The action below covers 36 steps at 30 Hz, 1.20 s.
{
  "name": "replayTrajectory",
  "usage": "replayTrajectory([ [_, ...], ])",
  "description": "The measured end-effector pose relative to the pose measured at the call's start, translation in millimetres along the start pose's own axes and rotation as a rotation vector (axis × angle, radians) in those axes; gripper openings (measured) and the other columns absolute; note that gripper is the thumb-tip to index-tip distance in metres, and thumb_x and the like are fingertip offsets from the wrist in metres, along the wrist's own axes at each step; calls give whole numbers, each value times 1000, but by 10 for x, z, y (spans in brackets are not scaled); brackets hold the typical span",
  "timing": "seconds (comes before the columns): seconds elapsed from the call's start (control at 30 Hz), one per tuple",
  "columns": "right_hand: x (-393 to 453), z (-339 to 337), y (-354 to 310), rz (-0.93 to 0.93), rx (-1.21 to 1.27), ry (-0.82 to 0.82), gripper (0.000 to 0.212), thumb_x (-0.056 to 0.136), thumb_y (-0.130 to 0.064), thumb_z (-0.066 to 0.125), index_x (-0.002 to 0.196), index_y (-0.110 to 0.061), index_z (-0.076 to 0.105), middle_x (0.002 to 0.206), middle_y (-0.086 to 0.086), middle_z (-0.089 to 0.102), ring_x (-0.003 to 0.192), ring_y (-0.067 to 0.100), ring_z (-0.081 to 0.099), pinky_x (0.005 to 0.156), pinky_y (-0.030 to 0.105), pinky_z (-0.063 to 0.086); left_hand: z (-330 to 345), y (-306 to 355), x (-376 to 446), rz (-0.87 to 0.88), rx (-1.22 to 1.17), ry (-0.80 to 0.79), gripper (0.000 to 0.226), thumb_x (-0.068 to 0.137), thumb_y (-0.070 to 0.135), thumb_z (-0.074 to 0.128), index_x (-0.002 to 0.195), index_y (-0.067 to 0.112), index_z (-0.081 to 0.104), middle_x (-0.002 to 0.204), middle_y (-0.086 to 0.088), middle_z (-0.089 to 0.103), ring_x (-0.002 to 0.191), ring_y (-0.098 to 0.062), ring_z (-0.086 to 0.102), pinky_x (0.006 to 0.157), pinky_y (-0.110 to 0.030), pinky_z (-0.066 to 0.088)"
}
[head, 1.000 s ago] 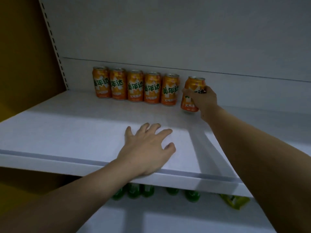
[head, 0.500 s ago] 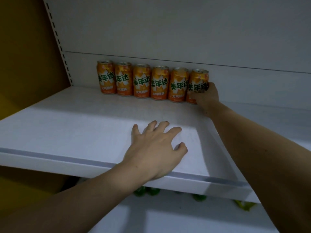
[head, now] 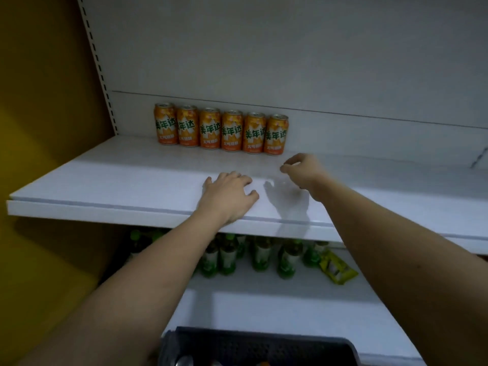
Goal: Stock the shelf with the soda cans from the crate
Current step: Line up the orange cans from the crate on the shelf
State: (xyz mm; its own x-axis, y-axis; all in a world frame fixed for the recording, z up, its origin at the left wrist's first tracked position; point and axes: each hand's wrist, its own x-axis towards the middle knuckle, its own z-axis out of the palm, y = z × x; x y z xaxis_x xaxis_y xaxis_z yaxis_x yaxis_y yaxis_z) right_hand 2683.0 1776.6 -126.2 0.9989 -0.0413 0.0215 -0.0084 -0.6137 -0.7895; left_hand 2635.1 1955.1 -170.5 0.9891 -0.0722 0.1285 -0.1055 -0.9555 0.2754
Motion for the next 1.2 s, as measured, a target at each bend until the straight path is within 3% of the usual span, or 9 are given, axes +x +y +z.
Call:
replayTrajectory([
  [0.17,-809,-90,6,-70,-177,-19,27,96,-28,58,116,-10,64,105,7,64,99,26,60,89,38,51,-25,72,-235,-55,52,15,50,99,45,30,143,28,46,150,0,41,133,-26,38,105,-46,30],
  [0.33,-1420,4,241,-123,-334,-66,26,96,-36,55,109,-16,62,101,4,62,89,22,61,77,35,52,-16,290,-718,-118,0,91,45,97,43,36,135,26,54,139,-5,50,128,-29,40,102,-47,32],
  [0.5,-1910,172,555,-141,-358,-105,17,97,-31,54,90,-17,59,85,2,63,77,20,61,71,35,53,183,373,-1434,36,-235,262,27,97,32,44,113,24,65,116,1,62,114,-22,48,95,-43,43],
  [0.57,-2091,268,690,-137,-327,-139,16,96,-30,54,86,-19,59,80,2,63,77,23,62,71,37,54,400,306,-1663,54,-267,194,27,97,31,46,115,24,65,116,0,61,114,-23,49,93,-44,45],
  [0.7,-2354,540,1027,-91,-302,-223,15,95,-29,56,86,-17,61,81,7,65,79,27,62,71,37,50,937,172,-1998,-71,-267,9,27,95,36,49,116,29,64,118,1,64,110,-24,56,88,-42,50],
  [0.87,-2588,927,1562,58,-287,-378,21,96,-30,57,104,-13,65,94,6,65,91,26,61,81,37,52,1537,62,-2394,-280,-396,-203,26,94,36,52,116,25,62,104,0,65,97,-25,60,84,-39,52],
  [1.03,-2885,1242,2190,249,-313,-617,29,94,-29,61,113,-7,64,105,7,64,99,25,60,84,34,48,2272,44,-2816,-395,-454,-415,21,95,33,54,109,21,64,104,0,65,94,-21,59,84,-33,49],
  [1.2,-3147,1433,2764,375,-360,-776,20,92,-32,63,88,-13,59,97,9,65,93,25,59,75,33,45,2875,167,-3155,-507,-563,-623,13,95,30,53,85,24,58,95,-8,65,87,-24,61,79,-39,50],
])
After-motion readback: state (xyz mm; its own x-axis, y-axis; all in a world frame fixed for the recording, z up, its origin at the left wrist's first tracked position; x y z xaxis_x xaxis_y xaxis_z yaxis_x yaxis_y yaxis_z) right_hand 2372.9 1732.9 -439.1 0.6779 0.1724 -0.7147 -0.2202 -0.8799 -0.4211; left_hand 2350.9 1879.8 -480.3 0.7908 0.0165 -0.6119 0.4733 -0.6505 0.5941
